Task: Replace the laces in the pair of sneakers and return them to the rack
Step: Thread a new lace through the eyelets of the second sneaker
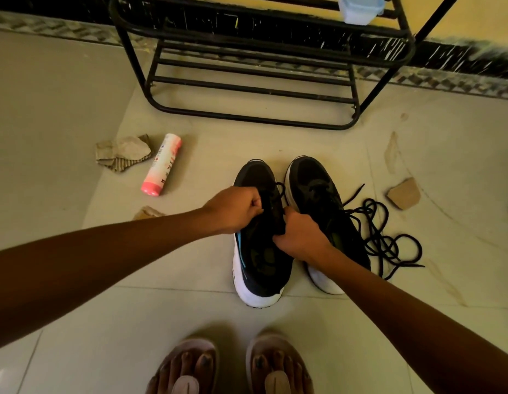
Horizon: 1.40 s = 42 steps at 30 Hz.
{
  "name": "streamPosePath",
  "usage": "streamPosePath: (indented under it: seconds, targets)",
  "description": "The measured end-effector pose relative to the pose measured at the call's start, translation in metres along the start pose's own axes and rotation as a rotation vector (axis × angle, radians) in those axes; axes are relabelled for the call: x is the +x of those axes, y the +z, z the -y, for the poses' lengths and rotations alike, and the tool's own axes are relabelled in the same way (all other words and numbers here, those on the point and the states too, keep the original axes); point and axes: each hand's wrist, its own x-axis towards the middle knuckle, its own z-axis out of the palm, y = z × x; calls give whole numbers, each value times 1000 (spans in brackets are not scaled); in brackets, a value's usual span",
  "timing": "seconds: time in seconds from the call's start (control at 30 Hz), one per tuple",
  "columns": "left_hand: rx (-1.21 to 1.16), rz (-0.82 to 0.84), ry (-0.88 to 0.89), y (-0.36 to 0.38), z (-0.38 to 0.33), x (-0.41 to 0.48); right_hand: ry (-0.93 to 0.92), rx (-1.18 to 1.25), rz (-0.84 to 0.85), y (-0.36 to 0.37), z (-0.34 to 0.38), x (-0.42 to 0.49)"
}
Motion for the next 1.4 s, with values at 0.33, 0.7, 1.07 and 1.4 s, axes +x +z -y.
streamPosePath:
  seconds: [0.33, 0.7, 1.07, 1.4]
  targets:
    - [-56, 556, -152, -31, 24, -18, 17, 38, -31, 3, 1, -2]
    - [-79, 1021, -160, -58, 26, -15, 48, 54, -13, 3, 0, 1]
    - [-791, 327, -211, -91, 6, -7, -52, 14, 29, -17, 3, -8]
    - [-1101, 262, -237, -97, -31, -5, -313, 497, -93, -12, 33, -22]
